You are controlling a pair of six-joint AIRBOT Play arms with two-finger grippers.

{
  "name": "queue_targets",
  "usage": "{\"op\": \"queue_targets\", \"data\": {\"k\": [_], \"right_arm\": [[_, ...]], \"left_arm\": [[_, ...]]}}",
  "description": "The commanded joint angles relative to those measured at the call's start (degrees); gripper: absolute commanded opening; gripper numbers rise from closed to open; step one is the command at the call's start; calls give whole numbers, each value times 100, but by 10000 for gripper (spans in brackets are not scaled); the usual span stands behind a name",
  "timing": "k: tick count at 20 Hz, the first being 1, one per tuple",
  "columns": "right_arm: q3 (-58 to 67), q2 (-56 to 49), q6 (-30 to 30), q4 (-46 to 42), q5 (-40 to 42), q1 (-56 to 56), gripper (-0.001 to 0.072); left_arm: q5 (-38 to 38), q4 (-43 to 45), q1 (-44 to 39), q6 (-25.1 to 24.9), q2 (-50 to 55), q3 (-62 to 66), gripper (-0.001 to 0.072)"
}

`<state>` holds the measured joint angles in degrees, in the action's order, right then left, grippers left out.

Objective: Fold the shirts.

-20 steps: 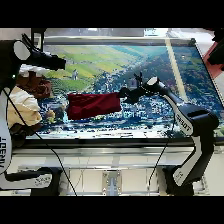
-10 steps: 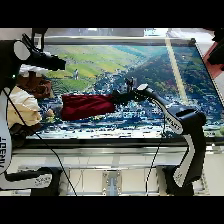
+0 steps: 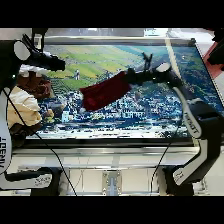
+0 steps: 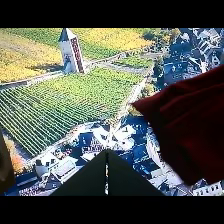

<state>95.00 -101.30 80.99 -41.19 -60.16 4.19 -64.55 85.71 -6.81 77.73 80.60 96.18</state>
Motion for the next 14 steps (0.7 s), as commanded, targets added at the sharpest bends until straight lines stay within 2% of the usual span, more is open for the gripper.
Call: {"op": "queue_targets", "data": {"k": [1,4,6,8,11,12,14], "right_arm": [[133,1097,1051,-2791,-1078,-1139,29],[133,1851,1246,-4690,-2146,-2225,29],[127,2107,1237,-5497,-2793,-3012,30],[39,2162,1156,-5757,-3292,-3838,30],[-527,2162,1158,-5803,-3536,-4863,35],[-782,2159,1154,-5796,-3565,-5104,102],[-1287,2155,1047,-5786,-3729,-5477,435]], "left_arm": [[42,-173,2,52,0,4,10],[66,-573,2,48,0,4,10],[66,-745,0,50,0,4,11],[63,-780,0,55,0,4,11],[61,-789,0,221,0,4,11],[59,-793,0,260,0,4,12],[61,-791,0,422,0,4,11]]}}
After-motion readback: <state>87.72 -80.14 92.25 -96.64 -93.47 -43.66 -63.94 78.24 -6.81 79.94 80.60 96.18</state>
